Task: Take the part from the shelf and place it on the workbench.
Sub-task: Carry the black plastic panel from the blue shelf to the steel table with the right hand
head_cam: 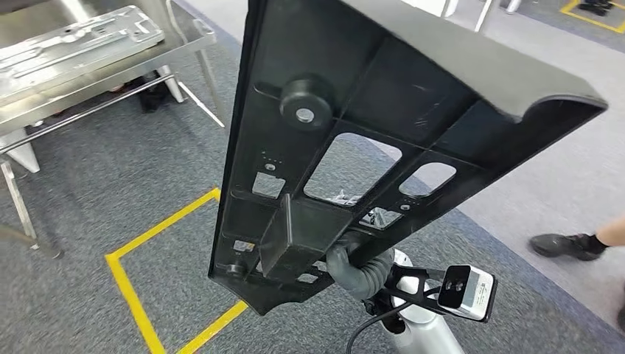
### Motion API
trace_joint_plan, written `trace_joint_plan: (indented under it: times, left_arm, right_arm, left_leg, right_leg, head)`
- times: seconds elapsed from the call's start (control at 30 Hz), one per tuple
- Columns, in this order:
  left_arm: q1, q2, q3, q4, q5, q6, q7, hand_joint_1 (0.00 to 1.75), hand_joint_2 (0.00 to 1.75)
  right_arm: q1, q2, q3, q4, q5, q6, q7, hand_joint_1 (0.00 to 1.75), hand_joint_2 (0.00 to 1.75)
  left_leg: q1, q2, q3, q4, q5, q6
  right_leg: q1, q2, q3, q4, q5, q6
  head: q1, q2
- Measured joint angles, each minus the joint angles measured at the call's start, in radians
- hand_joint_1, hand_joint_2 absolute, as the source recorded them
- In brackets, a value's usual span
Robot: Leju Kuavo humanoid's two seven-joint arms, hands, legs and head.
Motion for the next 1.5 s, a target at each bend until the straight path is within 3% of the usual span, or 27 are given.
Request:
trace_joint_plan:
  times: [0.03,0.1,0.17,0.27,0.33,0.4,0.47,0.5,0.53,0.57,0.63,0.7,0.77,0.8,0.83,0.9,0.97,1.0,1.03,1.1,1.17,1.2,1.27,1.33,1.4,1.47,1.5]
  left_arm:
    - [0.002,0.001,0.002,0.000,0.000,0.000,-0.001,0.00,0.00]
    - [0.003,0.002,0.005,0.000,0.000,-0.001,-0.001,0.00,0.00]
    - [0.000,0.002,0.007,0.000,0.000,-0.002,-0.003,0.00,0.00]
    - [0.001,0.003,0.009,0.000,-0.002,-0.002,-0.004,0.00,0.00]
    - [0.001,0.004,0.010,0.000,-0.004,-0.002,-0.004,0.00,0.00]
    - [-0.002,0.005,0.010,0.000,-0.004,0.000,-0.004,0.00,0.00]
    - [-0.003,0.005,0.010,0.000,-0.004,0.001,-0.003,0.00,0.00]
    - [-0.003,0.005,0.011,0.000,-0.004,0.001,-0.002,0.00,0.00]
    - [-0.002,0.005,0.012,0.000,-0.004,0.001,-0.001,0.00,0.00]
    - [-0.001,0.005,0.012,0.000,-0.004,0.001,0.000,0.00,0.00]
    - [-0.002,0.004,0.013,0.000,-0.006,0.002,0.002,0.00,0.00]
    - [-0.002,0.004,0.013,0.000,-0.007,0.004,0.004,0.00,0.00]
    - [0.003,0.008,0.014,0.000,-0.009,0.007,0.007,0.00,0.00]
    - [0.005,0.009,0.015,0.000,-0.010,0.010,0.010,0.00,0.00]
    - [0.005,0.012,0.016,0.000,-0.009,0.016,0.013,0.00,0.00]
    - [0.001,0.018,0.021,0.000,-0.001,0.030,0.019,0.00,0.00]
    - [-0.002,0.028,0.032,0.000,0.011,0.046,0.024,0.00,0.00]
    - [-0.001,0.033,0.038,0.000,0.017,0.053,0.026,0.00,0.00]
    - [0.001,0.039,0.045,0.000,0.021,0.059,0.027,0.00,0.00]
    - [0.003,0.051,0.056,0.000,0.025,0.062,0.026,0.00,0.00]
    - [0.002,0.058,0.063,0.000,0.025,0.058,0.025,0.00,0.00]
    - [0.001,0.060,0.065,0.000,0.024,0.056,0.025,0.00,0.00]
    - [0.003,0.063,0.068,0.000,0.023,0.055,0.025,0.00,0.00]
    - [0.006,0.065,0.071,0.000,0.023,0.054,0.025,0.00,0.00]
    - [0.005,0.065,0.073,0.000,0.023,0.054,0.024,0.00,0.00]
    - [0.002,0.065,0.076,0.000,0.023,0.054,0.024,0.00,0.00]
    - [0.002,0.065,0.077,0.000,0.023,0.053,0.024,0.00,0.00]
  right_arm:
    - [0.000,0.000,0.000,0.000,-0.001,0.000,0.000,1.75,1.75]
    - [-0.001,0.000,0.000,0.000,-0.001,0.001,0.000,1.75,1.75]
    - [-0.001,0.000,0.000,0.000,-0.002,0.002,0.000,1.75,1.75]
    - [-0.002,0.001,0.000,0.000,-0.003,0.007,0.000,1.75,1.75]
    - [-0.003,0.002,-0.001,-0.001,-0.005,0.010,-0.001,1.75,1.75]
    - [0.000,0.000,-0.003,0.000,-0.008,0.015,-0.001,1.75,1.75]
    - [0.003,-0.002,-0.006,0.004,-0.011,0.021,-0.001,1.75,1.75]
    - [0.004,-0.003,-0.008,0.007,-0.013,0.025,0.000,1.75,1.75]
    - [0.004,-0.004,-0.011,0.010,-0.015,0.029,0.000,1.75,1.75]
    - [0.004,-0.005,-0.014,0.012,-0.016,0.034,0.000,1.75,1.75]
    - [0.003,-0.005,-0.020,0.016,-0.018,0.042,-0.001,1.75,1.75]
    - [0.002,-0.005,-0.026,0.019,-0.018,0.049,0.000,1.75,1.75]
    - [-0.002,-0.004,-0.029,0.023,-0.018,0.051,0.000,1.75,1.75]
    - [-0.005,-0.002,-0.029,0.025,-0.018,0.049,0.000,1.75,1.75]
    - [-0.009,-0.001,-0.030,0.027,-0.019,0.046,0.000,1.75,1.75]
    - [-0.012,0.002,-0.031,0.031,-0.023,0.038,0.000,1.75,1.75]
    - [-0.011,0.002,-0.035,0.037,-0.025,0.033,0.000,1.75,1.75]
    - [-0.011,0.002,-0.037,0.040,-0.025,0.032,0.000,1.75,1.75]
    - [-0.011,0.002,-0.038,0.043,-0.024,0.031,0.000,1.75,1.75]
    - [-0.009,0.003,-0.041,0.048,-0.021,0.031,0.000,1.75,1.75]
    - [-0.006,0.006,-0.045,0.049,-0.015,0.032,0.000,1.75,1.75]
    - [-0.004,0.007,-0.047,0.049,-0.013,0.033,0.000,1.75,1.75]
    - [-0.002,0.010,-0.048,0.049,-0.010,0.033,0.000,1.75,1.75]
    - [-0.001,0.014,-0.050,0.049,-0.009,0.033,-0.001,1.75,1.75]
    - [0.002,0.016,-0.054,0.049,-0.009,0.033,-0.001,1.75,1.75]
    - [0.009,0.016,-0.056,0.051,-0.008,0.033,-0.001,1.75,1.75]
    - [0.013,0.016,-0.057,0.052,-0.008,0.033,-0.001,1.75,1.75]
  left_leg:
    - [0.002,0.007,0.021,-0.039,0.028,-0.002]
    - [0.001,0.050,0.101,-0.185,0.088,-0.001]
    - [-0.004,0.081,0.145,-0.270,0.110,0.011]
    - [-0.006,0.052,0.143,-0.275,0.110,0.031]
    - [-0.002,0.029,0.144,-0.280,0.114,0.043]
    - [-0.002,0.004,0.143,-0.281,0.118,0.052]
    - [-0.005,-0.025,0.141,-0.281,0.119,0.056]
    - [-0.006,-0.040,0.141,-0.280,0.119,0.056]
    - [-0.007,-0.056,0.141,-0.280,0.120,0.056]
    - [-0.008,-0.072,0.142,-0.279,0.120,0.055]
    - [-0.008,-0.100,0.140,-0.277,0.122,0.051]
    - [-0.004,-0.123,0.133,-0.278,0.126,0.039]
    - [-0.001,-0.141,0.128,-0.282,0.129,0.026]
    - [-0.003,-0.129,0.125,-0.277,0.125,0.022]
    - [-0.005,-0.102,0.114,-0.255,0.110,0.018]
    - [-0.006,-0.033,0.065,-0.151,0.053,0.011]
    - [0.000,-0.005,0.004,-0.027,0.003,0.001]
    - [0.003,-0.001,-0.007,-0.004,0.003,-0.004]
    - [0.006,0.004,0.004,-0.021,0.021,-0.008]
    - [0.008,0.036,0.078,-0.156,0.082,-0.011]
    - [0.003,0.065,0.135,-0.262,0.113,0.000]
    - [0.000,0.069,0.142,-0.278,0.112,0.007]
    - [-0.002,0.046,0.138,-0.276,0.112,0.022]
    - [0.000,0.025,0.139,-0.279,0.115,0.034]
    - [0.003,0.003,0.139,-0.281,0.118,0.043]
    - [0.000,-0.023,0.137,-0.281,0.120,0.048]
    - [-0.002,-0.037,0.136,-0.281,0.120,0.049]
  right_leg:
    - [-0.001,-0.014,0.002,0.001,-0.003,0.003]
    - [0.001,-0.038,0.007,0.006,-0.011,0.011]
    - [0.006,-0.057,0.012,0.011,-0.019,0.022]
    - [0.007,-0.077,0.018,0.012,-0.025,0.039]
    - [0.000,-0.033,0.004,0.054,-0.058,0.049]
    - [-0.004,0.027,-0.056,0.181,-0.124,0.053]
    - [-0.004,0.045,-0.122,0.305,-0.165,0.052]
    - [-0.004,0.047,-0.133,0.319,-0.157,0.050]
    - [-0.003,0.051,-0.122,0.289,-0.128,0.046]
    - [-0.003,0.065,-0.093,0.220,-0.086,0.039]
    - [-0.003,0.118,-0.032,0.077,-0.023,0.024]
    - [0.000,0.142,-0.011,0.023,-0.008,0.019]
    - [0.000,0.117,-0.007,0.014,-0.003,0.017]
    - [-0.003,0.104,-0.003,0.007,0.000,0.012]
    - [-0.006,0.089,0.001,-0.001,0.003,0.008]
    - [-0.006,0.057,0.007,-0.009,0.004,0.001]
    - [-0.004,0.023,0.008,-0.008,0.001,0.000]
    - [-0.004,0.008,0.008,-0.008,-0.001,0.001]
    - [-0.004,-0.007,0.010,-0.007,-0.004,0.003]
    - [-0.005,-0.032,0.016,-0.002,-0.012,0.011]
    - [0.000,-0.053,0.020,0.005,-0.022,0.022]
    - [0.004,-0.062,0.021,0.007,-0.024,0.027]
    - [0.004,-0.077,0.025,0.007,-0.028,0.037]
    - [-0.002,-0.044,0.020,0.030,-0.050,0.049]
    - [-0.006,0.019,-0.027,0.135,-0.111,0.055]
    - [-0.005,0.044,-0.101,0.278,-0.167,0.053]
    - [-0.004,0.046,-0.122,0.313,-0.169,0.051]
  head:
    - [0.000,0.000]
    - [0.000,0.000]
    - [0.000,0.000]
    - [0.000,0.000]
    - [0.000,0.000]
    - [0.000,0.000]
    - [0.000,0.000]
    - [0.000,0.000]
    - [0.000,0.000]
    - [0.000,0.000]
    - [0.000,0.000]
    - [0.000,0.000]
    - [0.000,0.000]
    - [0.000,0.000]
    - [0.000,0.000]
    - [0.000,0.000]
    - [0.000,0.000]
    - [0.000,0.000]
    - [0.000,0.000]
    - [0.000,0.000]
    - [0.000,0.000]
    - [0.000,0.000]
    - [0.000,0.000]
    - [0.000,0.000]
    - [0.000,0.000]
    - [0.000,0.000]
    - [0.000,0.000]
